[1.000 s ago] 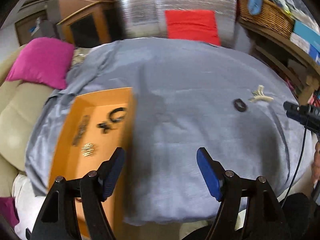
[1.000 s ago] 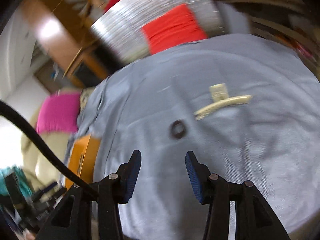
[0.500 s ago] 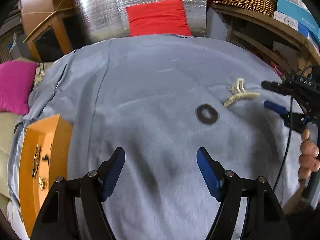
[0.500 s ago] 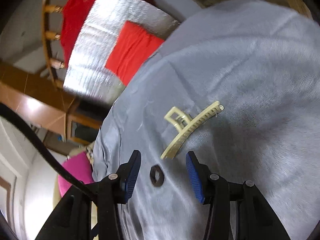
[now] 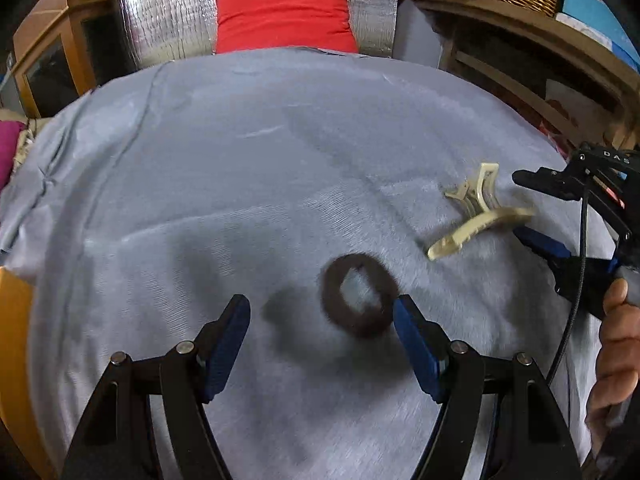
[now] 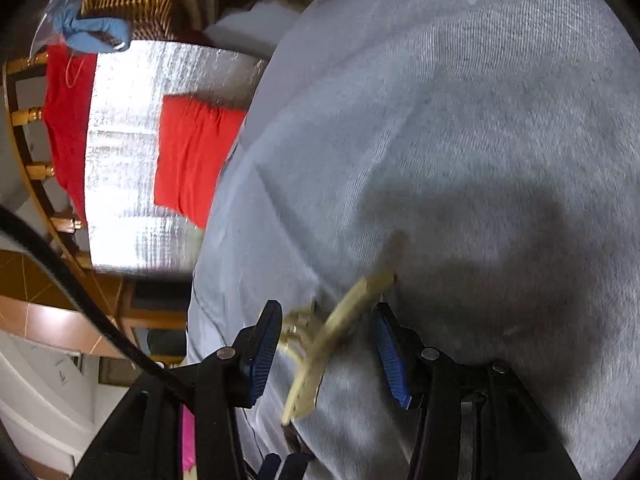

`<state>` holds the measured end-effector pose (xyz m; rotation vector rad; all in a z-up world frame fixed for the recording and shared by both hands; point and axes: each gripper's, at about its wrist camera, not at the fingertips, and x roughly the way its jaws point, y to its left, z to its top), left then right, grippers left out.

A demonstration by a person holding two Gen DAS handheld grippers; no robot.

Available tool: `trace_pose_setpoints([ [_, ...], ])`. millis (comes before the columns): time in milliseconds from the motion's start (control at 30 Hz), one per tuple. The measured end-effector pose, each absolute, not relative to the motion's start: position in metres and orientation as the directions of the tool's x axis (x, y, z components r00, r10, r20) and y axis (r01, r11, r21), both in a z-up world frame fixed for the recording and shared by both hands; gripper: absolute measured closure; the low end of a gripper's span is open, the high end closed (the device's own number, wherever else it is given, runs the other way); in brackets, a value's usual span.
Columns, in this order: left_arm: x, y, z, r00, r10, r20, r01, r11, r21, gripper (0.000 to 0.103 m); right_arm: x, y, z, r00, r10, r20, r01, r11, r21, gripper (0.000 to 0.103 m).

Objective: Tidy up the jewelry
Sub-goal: 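Grasp the cream hair claw with the right gripper while the left gripper grasps the black ring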

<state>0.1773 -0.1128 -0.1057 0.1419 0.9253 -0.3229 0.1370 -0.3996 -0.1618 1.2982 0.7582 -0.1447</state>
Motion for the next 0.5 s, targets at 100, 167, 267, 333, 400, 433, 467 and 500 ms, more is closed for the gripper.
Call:
trace_pose_setpoints([
  [100,0.181,-0.117,-0.109,0.572,-0.22,-0.79,0.33,0.944,-0.023,0.028,0.141,-0.4,-0.164,0.75,0.298,-0.59,0.511,0.303,0.804,0.055],
  [167,0.182,-0.118,-0.113,0.58,-0.23,-0.782,0.324,0.945,-0.038,0.028,0.145,-0.397,-0.162,0.747,0.293,-0.597,0.51,0.323,0.797,0.06],
  [267,0.182,-0.118,-0.118,0.585,-0.246,-0.773,0.329,0.943,-0.051,0.029,0.152,-0.394,-0.163,0.726,0.288,-0.624,0.518,0.366,0.773,0.074],
  [333,0.18,-0.116,-0.116,0.59,-0.27,-0.761,0.348,0.935,-0.062,0.048,0.153,-0.394,-0.165,0.729,0.288,-0.621,0.512,0.372,0.774,0.075],
  [400,0.181,-0.116,-0.115,0.594,-0.288,-0.752,0.364,0.929,-0.068,0.067,0.154,-0.393,-0.164,0.73,0.282,-0.622,0.508,0.385,0.771,0.075],
  [433,0.181,-0.117,-0.116,0.593,-0.295,-0.749,0.37,0.926,-0.072,0.069,0.154,-0.393,-0.163,0.731,0.28,-0.622,0.507,0.387,0.77,0.075],
  [467,0.181,-0.117,-0.117,0.591,-0.302,-0.748,0.375,0.924,-0.077,0.076,0.153,-0.392,-0.162,0.735,0.279,-0.618,0.503,0.387,0.773,0.076],
  [500,0.181,-0.115,-0.117,0.589,-0.309,-0.747,0.377,0.922,-0.083,0.082,0.152,-0.392,-0.162,0.741,0.282,-0.609,0.497,0.379,0.781,0.078],
])
